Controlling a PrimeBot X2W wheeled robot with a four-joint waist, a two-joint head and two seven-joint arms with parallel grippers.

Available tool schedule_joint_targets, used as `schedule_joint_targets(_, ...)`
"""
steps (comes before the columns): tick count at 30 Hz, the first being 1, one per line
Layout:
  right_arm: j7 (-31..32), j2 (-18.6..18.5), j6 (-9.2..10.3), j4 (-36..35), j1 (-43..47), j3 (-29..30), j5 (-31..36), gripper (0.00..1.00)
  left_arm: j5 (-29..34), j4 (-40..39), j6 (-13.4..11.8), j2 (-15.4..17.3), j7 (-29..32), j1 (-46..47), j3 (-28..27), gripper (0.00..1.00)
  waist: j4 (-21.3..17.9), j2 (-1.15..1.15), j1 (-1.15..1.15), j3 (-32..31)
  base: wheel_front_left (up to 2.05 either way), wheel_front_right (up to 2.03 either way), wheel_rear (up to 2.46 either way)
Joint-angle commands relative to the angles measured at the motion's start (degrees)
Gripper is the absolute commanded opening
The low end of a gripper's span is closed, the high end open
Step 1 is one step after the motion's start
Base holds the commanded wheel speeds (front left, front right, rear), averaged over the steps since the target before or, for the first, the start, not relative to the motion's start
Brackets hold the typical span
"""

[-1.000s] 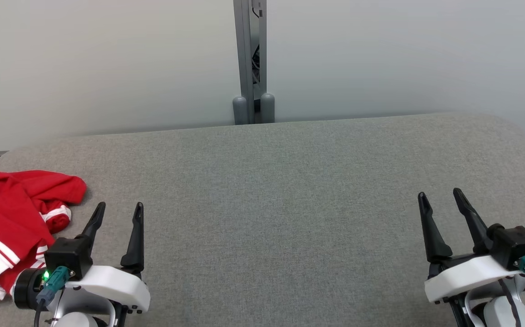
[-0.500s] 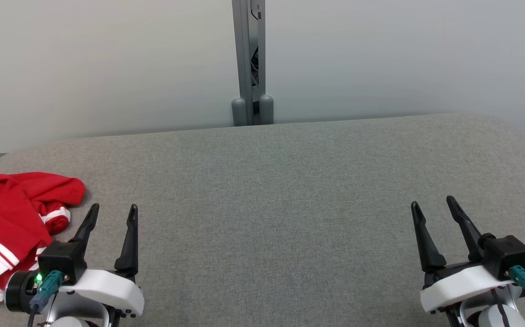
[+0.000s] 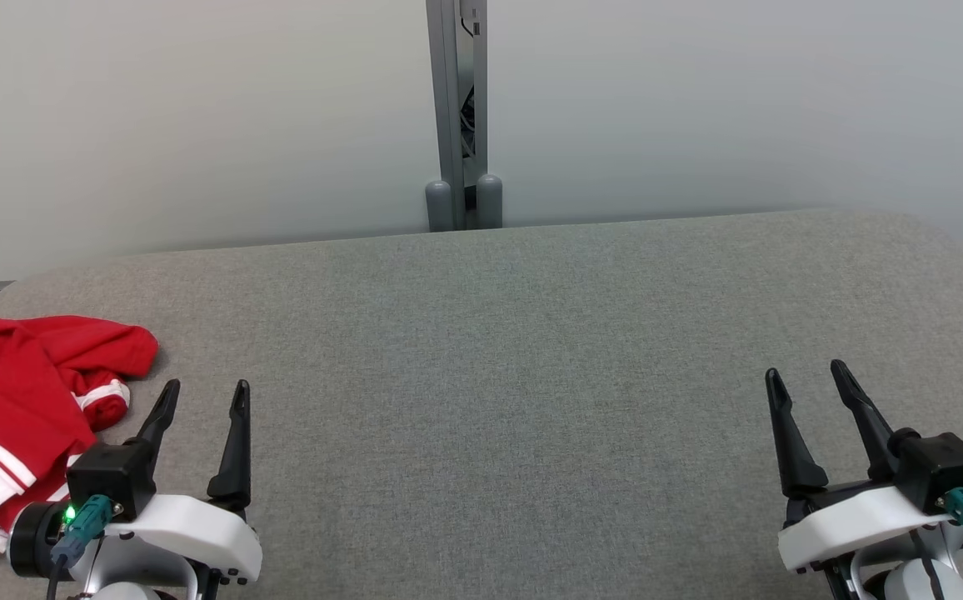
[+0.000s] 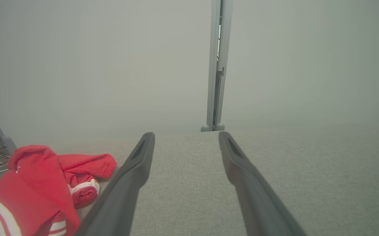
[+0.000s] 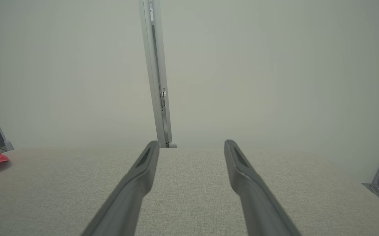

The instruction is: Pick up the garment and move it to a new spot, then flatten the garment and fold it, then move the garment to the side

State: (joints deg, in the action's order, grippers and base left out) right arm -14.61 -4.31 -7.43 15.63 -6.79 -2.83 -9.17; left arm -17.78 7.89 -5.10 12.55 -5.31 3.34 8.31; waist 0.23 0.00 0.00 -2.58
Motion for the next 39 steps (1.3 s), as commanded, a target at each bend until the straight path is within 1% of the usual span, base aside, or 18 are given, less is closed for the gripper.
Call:
schedule_joint_targets(1, -0.24, -0.28, -0.10, 0.06, -0.09, -0.07, 0.09, 1.00, -0.41, 0.02, -0.40, 0.47, 0.00, -0.45, -0.12, 1.00, -0.03, 0.00, 0.00, -0.02, 0.00, 0.00, 0.00)
schedule_joint_targets(8, -0.38, -0.26, -0.10, 0.03, -0.06, 0.17, -0.10, 1.00, -0.83, -0.14, -0.48, 0.56, -0.25, 0.08, -0.06, 1.00, 0.23, 0.00, 0.00, 0.22, 0.00, 0.00, 0.00)
schedule_joint_targets(14, -0.44, -0.58, -0.10, -0.18, -0.12, -0.40, 0.80, 1.00, -1.09, -0.08, -0.36, 0.68, -0.68, 1.37, 0.07, 1.00, 2.80, 0.00, 0.00, 0.54, 0.00, 0.00, 0.00)
schedule_joint_targets(19, -0.46, -0.90, -0.10, -0.20, -0.81, -0.97, 0.55, 1.00, -1.54, -0.07, -0.61, 0.95, -1.16, 2.18, -0.61, 1.00, 7.10, 0.00, 0.00, 0.97, 0.00, 0.00, 0.00)
schedule_joint_targets(23, -0.43, -1.15, -0.10, -0.17, -1.13, -1.41, 1.11, 1.00, -1.93, -0.34, -0.97, 1.33, -1.37, 2.11, -1.17, 1.00, 11.49, 0.00, 0.00, 1.26, 0.00, 0.00, 0.00)
schedule_joint_targets(31, -0.43, -0.66, -0.06, 0.49, -2.16, -2.83, 0.18, 1.00, -2.75, -0.86, -1.54, 2.10, -1.60, 2.00, -2.25, 1.00, 20.07, 0.00, 0.00, 1.56, 0.00, 0.00, 0.00)
schedule_joint_targets(35, -0.48, -0.57, -0.06, 0.83, -2.78, -3.53, -0.02, 1.00, -3.53, -0.66, -1.10, 2.41, -1.98, 2.21, -2.73, 1.00, 23.21, 0.00, 0.00, 1.72, 0.00, 0.00, 0.00)
schedule_joint_targets(39, -0.55, -0.39, -0.06, 1.18, -3.08, -3.97, -0.49, 1.00, -3.99, -0.23, -1.08, 2.56, -2.40, 2.21, -3.07, 1.00, 24.93, 0.00, 0.00, 1.72, 0.00, 0.00, 0.00)
